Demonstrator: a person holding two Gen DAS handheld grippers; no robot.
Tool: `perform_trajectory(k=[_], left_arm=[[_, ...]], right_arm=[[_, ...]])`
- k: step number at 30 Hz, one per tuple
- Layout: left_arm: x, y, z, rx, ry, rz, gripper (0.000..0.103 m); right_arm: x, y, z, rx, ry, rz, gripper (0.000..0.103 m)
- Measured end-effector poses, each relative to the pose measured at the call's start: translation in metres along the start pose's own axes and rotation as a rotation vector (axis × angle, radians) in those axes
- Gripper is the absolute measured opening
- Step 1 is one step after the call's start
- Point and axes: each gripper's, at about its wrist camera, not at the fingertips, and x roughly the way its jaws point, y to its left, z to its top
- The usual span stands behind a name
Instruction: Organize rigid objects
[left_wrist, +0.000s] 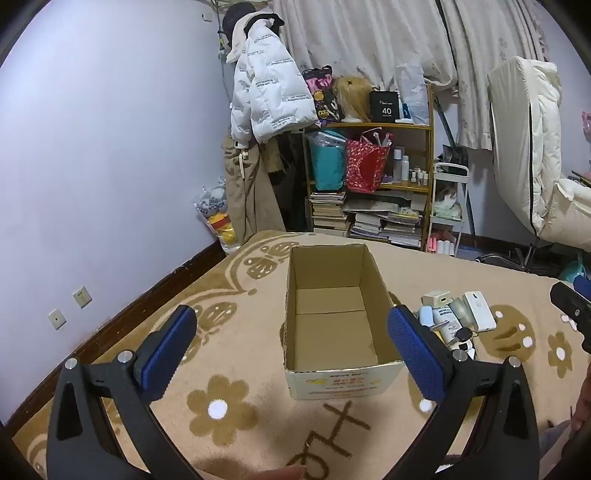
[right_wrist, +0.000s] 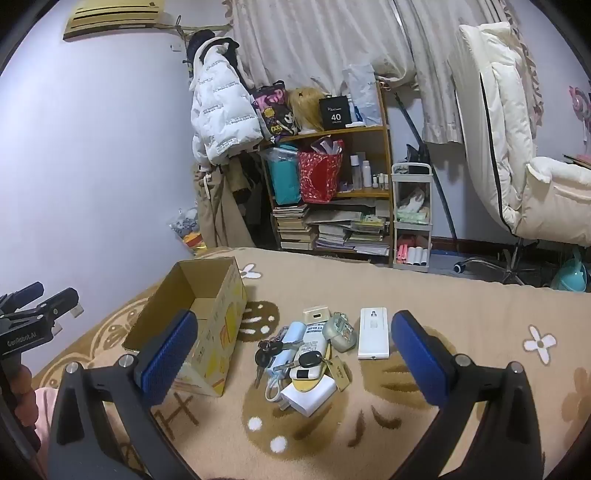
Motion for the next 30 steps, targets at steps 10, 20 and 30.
perform_trajectory(k=[10, 20, 30], left_arm=[[-0.007, 0.002, 0.004, -0.010, -0.015, -0.021, 0.102], [-0.006, 0.000, -0.002, 0.008, -0.024, 0.004, 0.102], [-0.005, 0.000, -0.003, 0.007, -0.015, -0.001, 0.102]], right_arm=[[0.000, 0.000, -0.001, -0.002, -0.010, 0.000, 0.103], [0.002, 0.000, -0.001, -0.001, -0.006, 0.000, 0.103], [0.002, -0.001, -0.002, 0.000, -0.002, 0.000, 0.103]])
